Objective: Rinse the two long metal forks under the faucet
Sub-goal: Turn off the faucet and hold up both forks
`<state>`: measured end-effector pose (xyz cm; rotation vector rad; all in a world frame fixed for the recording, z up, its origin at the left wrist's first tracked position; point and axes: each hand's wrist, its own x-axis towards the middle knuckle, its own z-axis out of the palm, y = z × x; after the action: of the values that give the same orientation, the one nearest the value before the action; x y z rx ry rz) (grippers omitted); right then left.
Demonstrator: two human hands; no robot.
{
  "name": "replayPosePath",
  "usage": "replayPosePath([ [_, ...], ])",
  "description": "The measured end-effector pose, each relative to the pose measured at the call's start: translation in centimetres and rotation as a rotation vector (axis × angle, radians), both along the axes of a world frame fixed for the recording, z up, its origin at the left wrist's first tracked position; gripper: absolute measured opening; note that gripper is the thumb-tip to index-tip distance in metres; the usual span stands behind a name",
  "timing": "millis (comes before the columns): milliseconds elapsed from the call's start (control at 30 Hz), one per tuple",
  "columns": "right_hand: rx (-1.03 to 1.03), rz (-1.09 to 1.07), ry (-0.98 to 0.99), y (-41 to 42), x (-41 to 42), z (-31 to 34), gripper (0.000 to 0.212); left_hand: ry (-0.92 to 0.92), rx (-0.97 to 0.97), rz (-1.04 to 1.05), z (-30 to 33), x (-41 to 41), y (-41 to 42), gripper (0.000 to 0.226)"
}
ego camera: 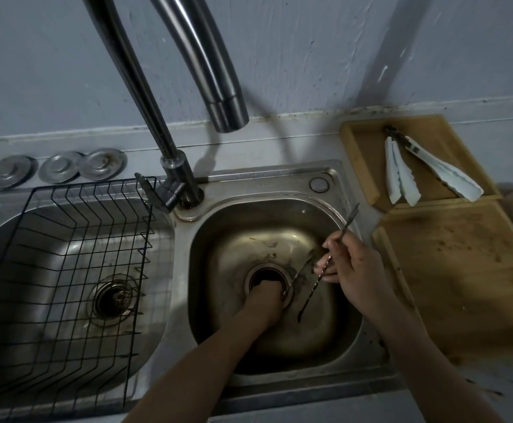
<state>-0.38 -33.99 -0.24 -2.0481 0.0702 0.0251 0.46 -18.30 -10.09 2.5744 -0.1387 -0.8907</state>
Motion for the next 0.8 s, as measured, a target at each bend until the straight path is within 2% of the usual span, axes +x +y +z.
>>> replayPosePath([
  [200, -0.162, 0.038, -0.132, 0.3, -0.7, 1.7, 0.015, -0.208, -0.192, 0.051, 2.7, 0.1, 0.6, 0.029],
  [300, -0.189, 0.093, -0.226, 1.3, -1.2, 3.2, 0.031, -0.251, -0.359, 0.137, 5.4, -0.2, 1.9, 0.03],
  [400, -0.202, 0.166, -0.312, 2.7, -1.5, 4.4, 0.03, -0.388, -0.412, 0.178, 7.2, -0.6, 3.7, 0.018],
  [500, -0.179, 0.239, -0.347, 5.1, -1.6, 6.3, 0.028, -0.486, -0.47, 0.175, 9.6, -1.0, 6.3, 0.014],
  [600, -0.119, 0.311, -0.353, 8.0, -1.3, 8.3, 0.02, -0.562, -0.489, 0.203, 12.7, -1.5, 9.5, 0.02],
  [800, -0.063, 0.457, -0.396, 14.1, -0.4, 11.6, 0.019, -0.603, -0.562, 0.375, 18.0, -3.2, 16.9, 0.03],
])
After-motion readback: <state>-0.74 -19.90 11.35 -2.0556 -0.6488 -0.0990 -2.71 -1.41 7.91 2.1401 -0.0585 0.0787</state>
